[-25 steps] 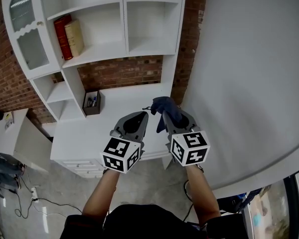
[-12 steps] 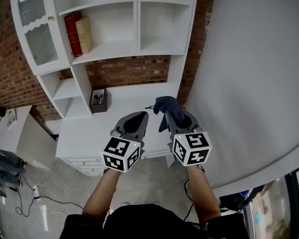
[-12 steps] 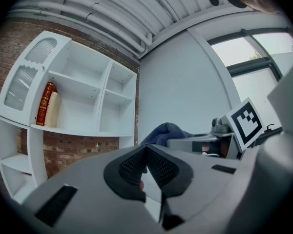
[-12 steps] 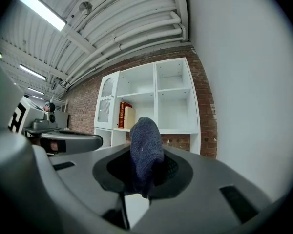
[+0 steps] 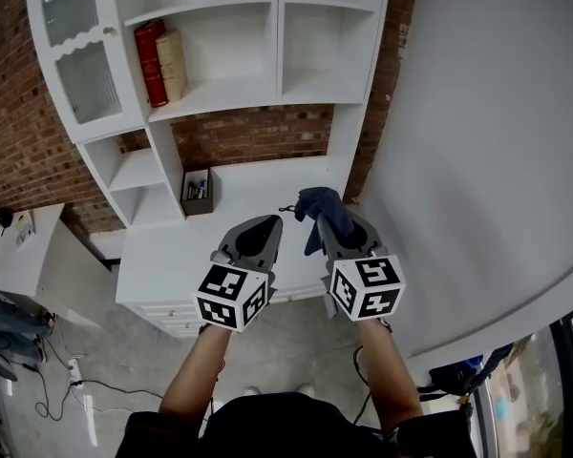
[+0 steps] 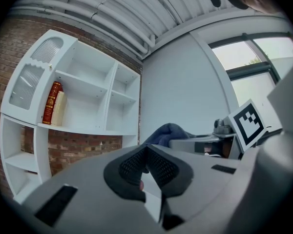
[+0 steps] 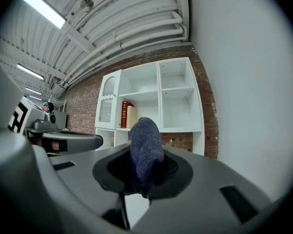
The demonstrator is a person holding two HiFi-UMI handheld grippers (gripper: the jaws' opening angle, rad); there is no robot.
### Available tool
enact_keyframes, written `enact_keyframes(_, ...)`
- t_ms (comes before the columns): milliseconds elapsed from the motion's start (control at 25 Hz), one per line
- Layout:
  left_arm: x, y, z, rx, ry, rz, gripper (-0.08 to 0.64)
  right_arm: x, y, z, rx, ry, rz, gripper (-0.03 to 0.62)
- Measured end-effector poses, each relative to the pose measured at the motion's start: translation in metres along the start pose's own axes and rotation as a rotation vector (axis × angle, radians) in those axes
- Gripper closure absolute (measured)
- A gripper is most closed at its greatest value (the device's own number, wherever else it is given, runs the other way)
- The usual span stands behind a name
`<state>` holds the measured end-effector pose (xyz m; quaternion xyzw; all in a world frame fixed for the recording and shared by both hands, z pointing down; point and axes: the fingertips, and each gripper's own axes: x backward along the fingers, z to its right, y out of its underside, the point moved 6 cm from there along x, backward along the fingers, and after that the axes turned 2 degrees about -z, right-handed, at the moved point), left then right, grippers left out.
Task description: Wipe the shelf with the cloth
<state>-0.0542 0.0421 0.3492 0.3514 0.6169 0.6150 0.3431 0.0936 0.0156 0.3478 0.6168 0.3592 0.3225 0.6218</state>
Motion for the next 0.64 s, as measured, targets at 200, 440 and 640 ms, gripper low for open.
enact_keyframes(200, 0.006, 0.003, -0.006, 0.006, 0.000, -0.002, 0.543, 0.000, 0.003, -0.006, -0.001, 0.010, -0.005, 0.505)
enact_keyframes(440, 0.008, 0.003, -0.008, 0.012, 0.005, 0.003, 0.543, 0.001, 0.003, -0.011, 0.009, 0.017, -0.010, 0.505)
enact_keyframes(640, 0.009, 0.004, -0.008, 0.014, 0.010, 0.003, 0.543, 0.001, 0.005, -0.012, 0.010, 0.022, -0.013, 0.505)
